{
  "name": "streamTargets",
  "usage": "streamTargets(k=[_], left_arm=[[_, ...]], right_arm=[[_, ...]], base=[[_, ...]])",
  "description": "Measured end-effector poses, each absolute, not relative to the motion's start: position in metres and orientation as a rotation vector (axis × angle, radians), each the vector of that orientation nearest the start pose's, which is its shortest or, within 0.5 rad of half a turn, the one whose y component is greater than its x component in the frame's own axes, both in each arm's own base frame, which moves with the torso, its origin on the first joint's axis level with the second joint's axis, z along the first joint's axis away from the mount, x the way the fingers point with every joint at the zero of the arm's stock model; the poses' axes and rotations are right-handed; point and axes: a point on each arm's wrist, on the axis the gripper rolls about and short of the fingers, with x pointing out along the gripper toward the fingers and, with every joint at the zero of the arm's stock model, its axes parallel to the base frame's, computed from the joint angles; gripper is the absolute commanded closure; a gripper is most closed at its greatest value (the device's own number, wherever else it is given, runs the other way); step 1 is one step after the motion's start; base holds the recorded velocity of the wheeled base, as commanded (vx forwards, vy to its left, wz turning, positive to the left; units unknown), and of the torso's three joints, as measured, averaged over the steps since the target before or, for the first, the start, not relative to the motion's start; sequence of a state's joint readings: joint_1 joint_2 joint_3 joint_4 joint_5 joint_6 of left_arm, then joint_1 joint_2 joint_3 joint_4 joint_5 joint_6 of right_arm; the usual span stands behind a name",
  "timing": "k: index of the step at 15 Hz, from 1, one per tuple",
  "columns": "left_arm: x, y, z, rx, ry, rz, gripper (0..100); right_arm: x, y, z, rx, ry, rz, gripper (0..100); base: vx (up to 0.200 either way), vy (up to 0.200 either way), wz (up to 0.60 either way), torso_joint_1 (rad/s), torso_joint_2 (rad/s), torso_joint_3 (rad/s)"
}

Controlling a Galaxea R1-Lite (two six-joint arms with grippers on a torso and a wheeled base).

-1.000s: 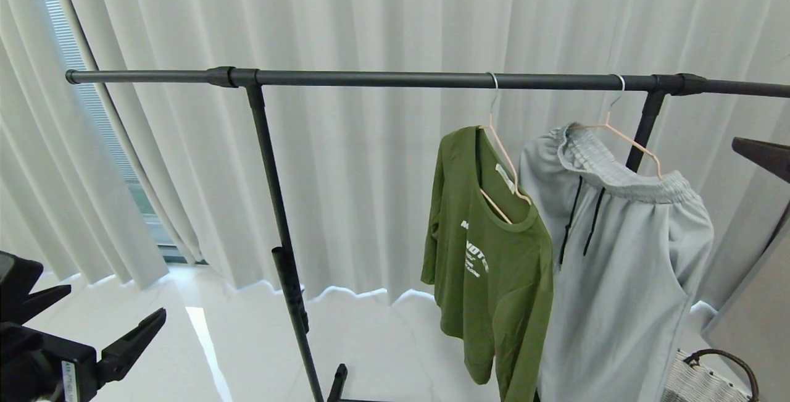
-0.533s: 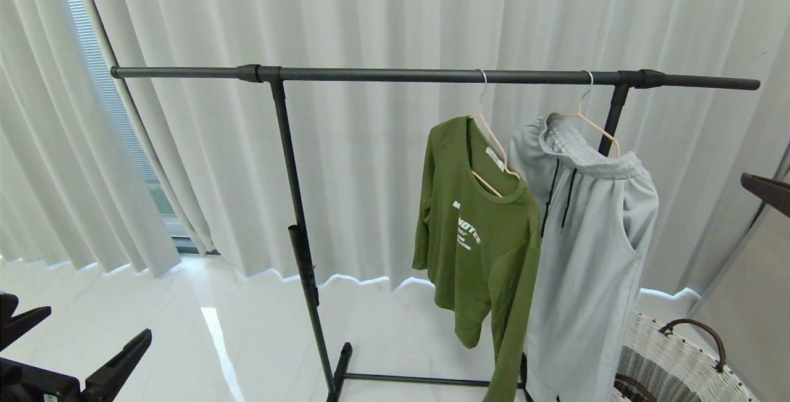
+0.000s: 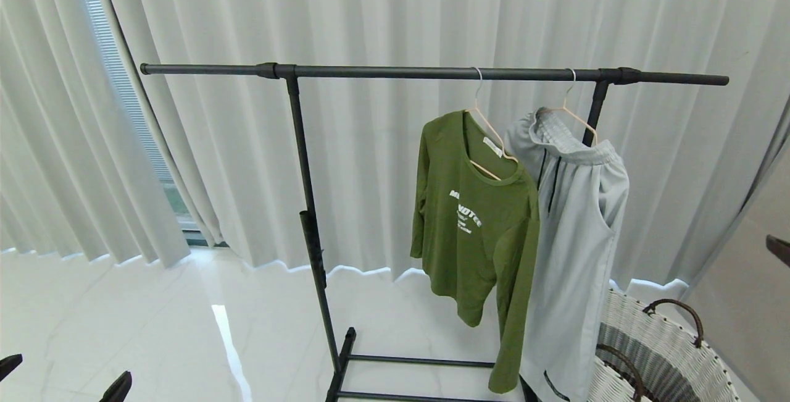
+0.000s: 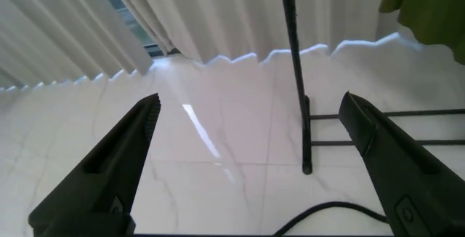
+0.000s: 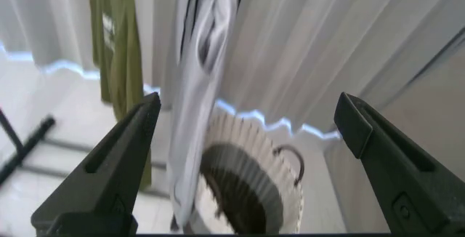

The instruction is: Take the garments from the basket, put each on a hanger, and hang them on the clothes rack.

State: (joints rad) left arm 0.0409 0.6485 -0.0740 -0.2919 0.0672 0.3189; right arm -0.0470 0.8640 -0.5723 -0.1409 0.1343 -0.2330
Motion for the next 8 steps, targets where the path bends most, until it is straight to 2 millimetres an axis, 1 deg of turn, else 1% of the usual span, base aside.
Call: streamTargets(k=[2,4,5,8], left_arm=[[0.038,0.004,0.112,0.307,0.294,0.115,0],[0.029,0.006,0.103,0.272,0.31,0.208,0],[0.025,0.006,0.1,0.245,0.308,0.232,0],[0.011,0.006,0.088,0.199,0.33,0.285,0]], right_arm=[[0.084,-0.001,0.216,-0.24,0.164,0.103,0],[0.07,-0.001,0.192,-0.255,0.203,0.098,0],[0.063,-0.002,0.181,-0.259,0.223,0.066,0],[0.048,-0.004,0.157,-0.273,0.262,-0.068,0]], base=[[0.0,0.0,0.0,0.0,0.0,0.0],[0.0,0.0,0.0,0.0,0.0,0.0],[0.0,0.0,0.0,0.0,0.0,0.0],[0.0,0.0,0.0,0.0,0.0,0.0]])
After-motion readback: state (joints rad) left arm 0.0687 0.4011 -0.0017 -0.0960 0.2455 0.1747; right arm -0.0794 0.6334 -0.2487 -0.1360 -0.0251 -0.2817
